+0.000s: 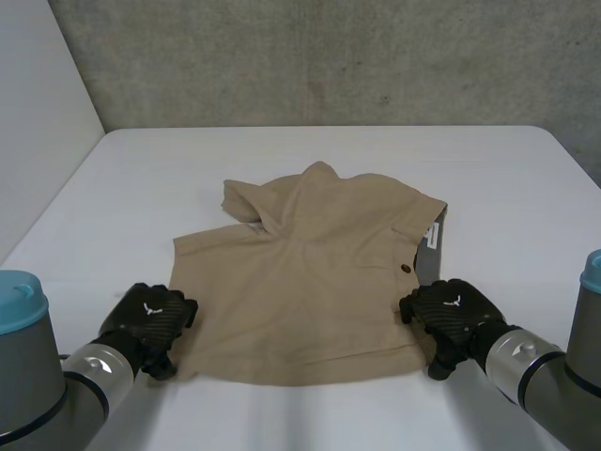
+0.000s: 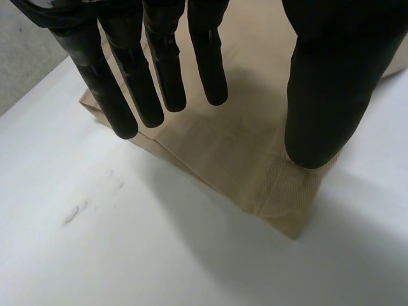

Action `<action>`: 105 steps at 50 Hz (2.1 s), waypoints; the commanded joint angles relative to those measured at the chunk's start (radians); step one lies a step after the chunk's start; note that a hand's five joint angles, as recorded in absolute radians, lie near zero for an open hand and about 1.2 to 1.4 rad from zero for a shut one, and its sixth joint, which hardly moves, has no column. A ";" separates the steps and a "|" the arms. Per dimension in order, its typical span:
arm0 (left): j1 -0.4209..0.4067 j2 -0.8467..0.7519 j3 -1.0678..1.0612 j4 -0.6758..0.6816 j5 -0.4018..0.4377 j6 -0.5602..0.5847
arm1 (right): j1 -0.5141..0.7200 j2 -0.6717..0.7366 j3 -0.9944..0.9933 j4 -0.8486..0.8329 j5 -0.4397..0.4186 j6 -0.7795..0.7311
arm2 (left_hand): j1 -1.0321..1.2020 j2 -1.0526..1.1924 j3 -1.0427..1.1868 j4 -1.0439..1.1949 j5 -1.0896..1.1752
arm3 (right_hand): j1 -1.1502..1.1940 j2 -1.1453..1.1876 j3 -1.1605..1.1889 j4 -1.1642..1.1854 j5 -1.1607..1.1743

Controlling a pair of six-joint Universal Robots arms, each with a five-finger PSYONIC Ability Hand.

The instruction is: Fold the shorts.

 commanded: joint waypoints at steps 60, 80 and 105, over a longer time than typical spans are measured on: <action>-0.047 0.357 -0.014 -0.467 -0.003 0.011 | -0.020 -0.239 -0.126 0.607 0.053 -0.432 | 0.813 0.812 0.806 0.813 0.817 | 0.914 0.840 0.835 0.838 0.831; -0.089 -0.093 0.507 -0.292 -0.039 0.023 | 0.000 0.001 -0.472 0.404 0.127 -0.275 | 0.813 0.812 0.806 0.813 0.817 | 0.914 0.840 0.835 0.838 0.831; -0.204 -0.118 1.138 0.117 -0.287 0.008 | 0.080 -0.049 -0.869 -0.111 0.293 0.032 | 0.813 0.812 0.806 0.813 0.817 | 0.914 0.840 0.835 0.838 0.831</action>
